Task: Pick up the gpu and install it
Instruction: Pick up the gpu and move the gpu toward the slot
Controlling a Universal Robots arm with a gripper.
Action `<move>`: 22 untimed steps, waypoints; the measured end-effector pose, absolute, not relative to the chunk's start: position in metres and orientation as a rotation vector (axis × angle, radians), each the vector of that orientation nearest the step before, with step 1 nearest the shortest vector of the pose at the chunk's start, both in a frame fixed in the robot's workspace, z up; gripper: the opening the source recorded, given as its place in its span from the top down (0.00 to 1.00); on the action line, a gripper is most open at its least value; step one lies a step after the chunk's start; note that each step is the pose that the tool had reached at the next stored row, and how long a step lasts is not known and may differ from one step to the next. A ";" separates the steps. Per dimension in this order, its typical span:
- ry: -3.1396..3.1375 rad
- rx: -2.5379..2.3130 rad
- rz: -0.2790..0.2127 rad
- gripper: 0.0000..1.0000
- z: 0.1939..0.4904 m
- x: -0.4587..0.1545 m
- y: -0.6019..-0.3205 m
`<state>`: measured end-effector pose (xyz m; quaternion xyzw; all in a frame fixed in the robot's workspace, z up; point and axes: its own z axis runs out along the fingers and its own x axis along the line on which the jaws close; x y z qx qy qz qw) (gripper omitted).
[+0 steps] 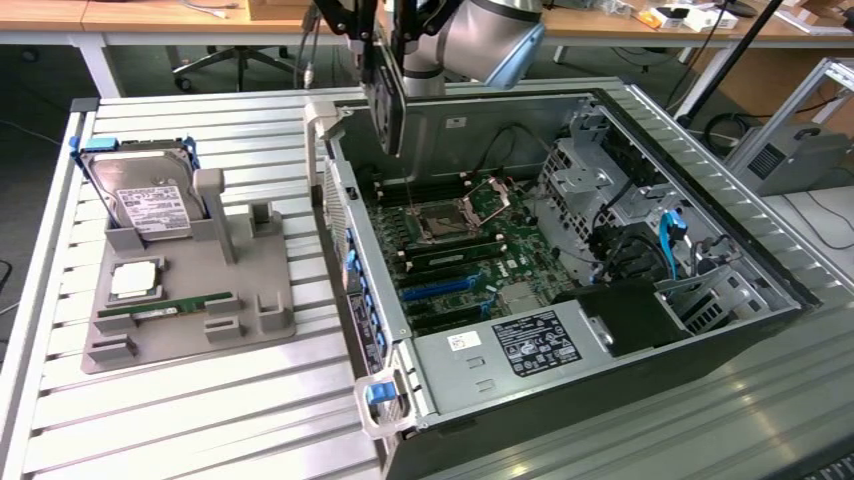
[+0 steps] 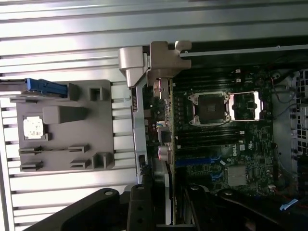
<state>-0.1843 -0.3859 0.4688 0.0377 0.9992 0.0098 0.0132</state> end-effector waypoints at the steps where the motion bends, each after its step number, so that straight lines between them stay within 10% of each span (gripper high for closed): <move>1: 3.113 0.118 0.030 0.70 0.468 -0.183 -0.386; 22: 3.113 0.117 0.010 0.70 0.432 -0.122 -0.386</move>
